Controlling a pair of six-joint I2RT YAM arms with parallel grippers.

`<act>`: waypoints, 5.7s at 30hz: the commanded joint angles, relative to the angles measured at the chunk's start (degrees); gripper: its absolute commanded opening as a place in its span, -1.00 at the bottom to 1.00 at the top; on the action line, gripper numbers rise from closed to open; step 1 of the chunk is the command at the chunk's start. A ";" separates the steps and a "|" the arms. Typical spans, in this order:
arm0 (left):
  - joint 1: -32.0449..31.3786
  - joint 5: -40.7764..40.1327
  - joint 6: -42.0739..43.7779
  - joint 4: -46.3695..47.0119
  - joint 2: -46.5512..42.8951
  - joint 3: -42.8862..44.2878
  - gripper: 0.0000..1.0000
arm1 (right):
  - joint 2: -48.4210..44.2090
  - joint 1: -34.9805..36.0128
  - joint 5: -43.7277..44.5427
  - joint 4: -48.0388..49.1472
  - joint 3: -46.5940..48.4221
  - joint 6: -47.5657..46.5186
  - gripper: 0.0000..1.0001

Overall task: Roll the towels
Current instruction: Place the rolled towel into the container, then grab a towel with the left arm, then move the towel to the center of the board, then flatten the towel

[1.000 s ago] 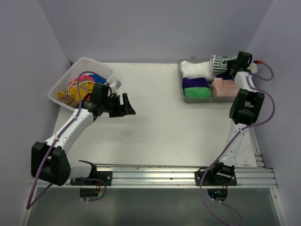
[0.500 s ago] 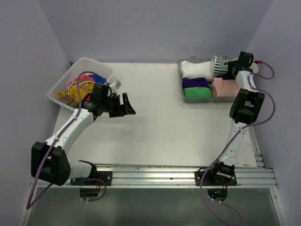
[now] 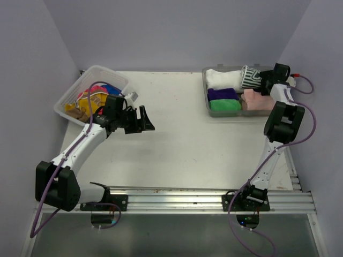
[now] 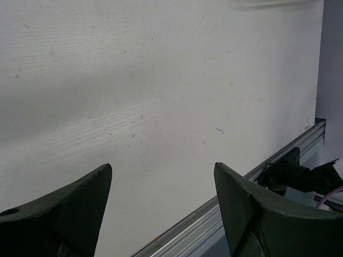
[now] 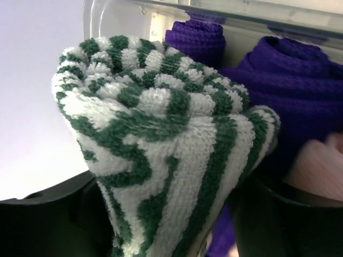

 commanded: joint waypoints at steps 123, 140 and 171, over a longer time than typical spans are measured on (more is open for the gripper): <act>-19.91 -21.20 -4.67 -5.77 1.79 7.37 0.08 | -83.40 40.57 6.38 -25.47 -62.92 -27.05 0.97; -17.90 -18.06 -0.72 -6.21 25.76 27.90 0.74 | -71.28 74.92 13.74 -12.20 -62.49 -19.85 0.94; -11.47 -2.67 0.52 -1.11 30.00 28.37 0.12 | -56.31 78.71 22.62 -4.10 -64.94 -13.96 -1.00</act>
